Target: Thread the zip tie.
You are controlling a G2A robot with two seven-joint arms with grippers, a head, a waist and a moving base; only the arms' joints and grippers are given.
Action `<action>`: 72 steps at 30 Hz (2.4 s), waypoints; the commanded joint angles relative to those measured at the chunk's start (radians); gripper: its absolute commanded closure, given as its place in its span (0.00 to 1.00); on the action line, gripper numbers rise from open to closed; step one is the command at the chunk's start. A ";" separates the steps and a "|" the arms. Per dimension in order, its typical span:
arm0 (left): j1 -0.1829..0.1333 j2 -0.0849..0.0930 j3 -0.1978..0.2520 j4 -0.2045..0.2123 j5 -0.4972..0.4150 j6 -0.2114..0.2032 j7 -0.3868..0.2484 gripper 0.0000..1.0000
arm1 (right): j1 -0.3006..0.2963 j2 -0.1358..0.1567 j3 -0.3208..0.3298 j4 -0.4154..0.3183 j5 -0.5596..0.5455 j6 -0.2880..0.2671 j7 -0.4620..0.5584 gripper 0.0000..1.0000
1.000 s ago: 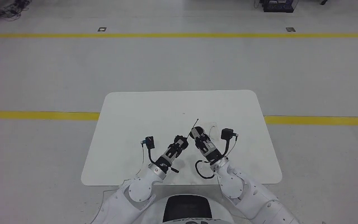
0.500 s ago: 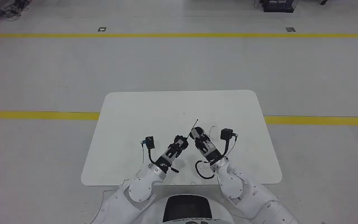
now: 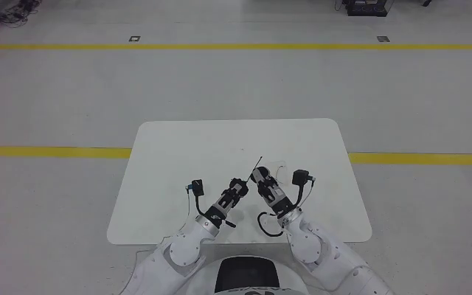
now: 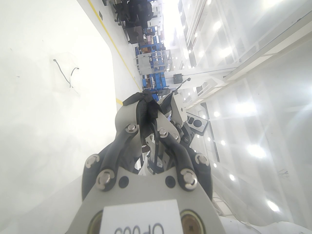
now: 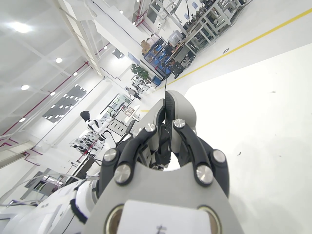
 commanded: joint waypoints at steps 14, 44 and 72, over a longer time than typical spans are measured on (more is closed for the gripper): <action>0.000 0.000 0.000 0.000 0.000 0.000 0.000 1.00 | 0.016 -0.004 -0.010 0.016 0.007 0.000 0.005 1.00; 0.000 0.000 0.000 0.000 0.000 0.000 0.000 1.00 | -0.001 -0.004 0.003 0.021 -0.013 0.000 0.012 1.00; 0.000 0.000 0.000 0.000 0.000 0.000 0.000 1.00 | -0.005 -0.005 0.012 0.018 -0.019 0.000 0.035 1.00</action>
